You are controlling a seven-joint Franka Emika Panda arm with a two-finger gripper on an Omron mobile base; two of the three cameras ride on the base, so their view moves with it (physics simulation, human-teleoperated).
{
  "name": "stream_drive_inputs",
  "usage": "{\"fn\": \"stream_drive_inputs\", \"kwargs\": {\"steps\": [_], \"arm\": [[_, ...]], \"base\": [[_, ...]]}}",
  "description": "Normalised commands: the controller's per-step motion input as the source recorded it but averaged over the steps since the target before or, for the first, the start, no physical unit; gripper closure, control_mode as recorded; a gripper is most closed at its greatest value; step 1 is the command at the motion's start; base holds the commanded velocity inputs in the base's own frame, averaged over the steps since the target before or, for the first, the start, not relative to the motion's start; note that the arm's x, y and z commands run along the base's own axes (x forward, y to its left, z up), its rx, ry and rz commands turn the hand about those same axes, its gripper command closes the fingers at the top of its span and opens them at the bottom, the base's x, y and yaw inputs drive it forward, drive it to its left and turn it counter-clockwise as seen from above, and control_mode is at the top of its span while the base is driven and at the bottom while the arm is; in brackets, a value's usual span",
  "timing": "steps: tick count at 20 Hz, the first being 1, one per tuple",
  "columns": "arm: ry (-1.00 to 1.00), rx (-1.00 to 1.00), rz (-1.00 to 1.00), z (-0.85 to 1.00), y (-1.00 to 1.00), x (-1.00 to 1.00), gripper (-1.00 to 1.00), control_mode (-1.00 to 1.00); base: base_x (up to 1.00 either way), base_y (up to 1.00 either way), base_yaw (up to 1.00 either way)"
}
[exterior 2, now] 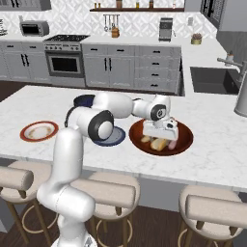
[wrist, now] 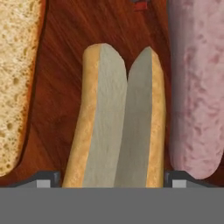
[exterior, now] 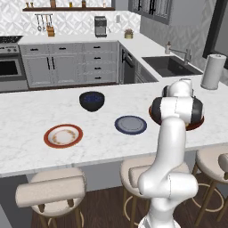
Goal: Place one bun and one sausage from the bowl on each plate.
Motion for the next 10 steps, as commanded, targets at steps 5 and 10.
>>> {"fn": "stream_drive_inputs", "kwargs": {"steps": [5, 10], "arm": [[-0.02, 0.00, 0.00, 0.16, 0.01, -0.11, 1.00, -1.00], [-0.06, 0.00, 0.04, 0.66, 0.57, -0.57, 1.00, -1.00]], "base": [[0.00, 0.00, 0.00], [0.00, 0.00, 0.00]]}}
